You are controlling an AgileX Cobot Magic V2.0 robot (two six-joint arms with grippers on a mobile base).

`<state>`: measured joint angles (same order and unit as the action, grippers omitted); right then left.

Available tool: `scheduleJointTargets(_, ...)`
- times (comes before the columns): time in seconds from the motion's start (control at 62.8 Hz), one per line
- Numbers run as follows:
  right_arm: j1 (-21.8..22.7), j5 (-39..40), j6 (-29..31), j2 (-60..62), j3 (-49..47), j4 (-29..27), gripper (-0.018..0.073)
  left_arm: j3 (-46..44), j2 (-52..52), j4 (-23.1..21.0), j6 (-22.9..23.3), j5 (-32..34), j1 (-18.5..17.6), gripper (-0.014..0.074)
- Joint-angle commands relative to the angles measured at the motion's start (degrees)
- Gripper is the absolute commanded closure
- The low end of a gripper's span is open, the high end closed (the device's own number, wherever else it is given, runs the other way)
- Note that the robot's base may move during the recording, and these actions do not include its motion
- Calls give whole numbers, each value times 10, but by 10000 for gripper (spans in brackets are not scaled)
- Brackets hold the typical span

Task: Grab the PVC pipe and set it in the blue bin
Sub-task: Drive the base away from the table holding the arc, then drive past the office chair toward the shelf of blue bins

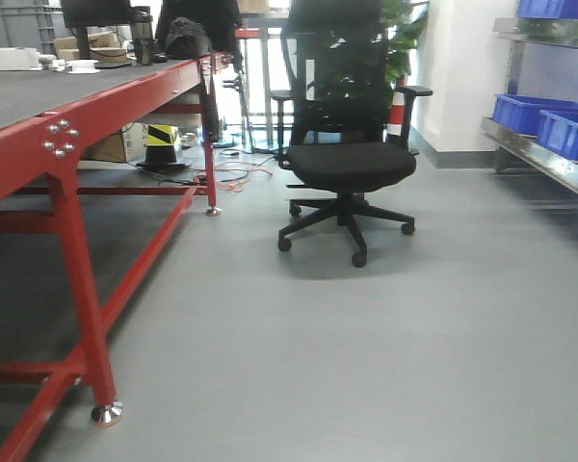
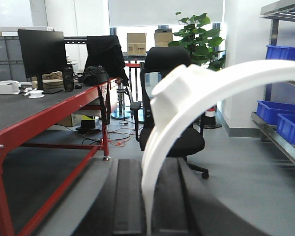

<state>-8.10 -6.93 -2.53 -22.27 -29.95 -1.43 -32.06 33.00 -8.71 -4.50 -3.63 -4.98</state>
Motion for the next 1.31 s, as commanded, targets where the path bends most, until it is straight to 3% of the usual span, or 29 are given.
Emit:
scheduleJointTargets(0.0,1,10,1,3,1,7,724,-1,-2,-1,0,16,-3,707)
scheduleJointTargets(1.29,1,10,1,3,1,7,724,-1,-2,-1,0,16,-3,707)
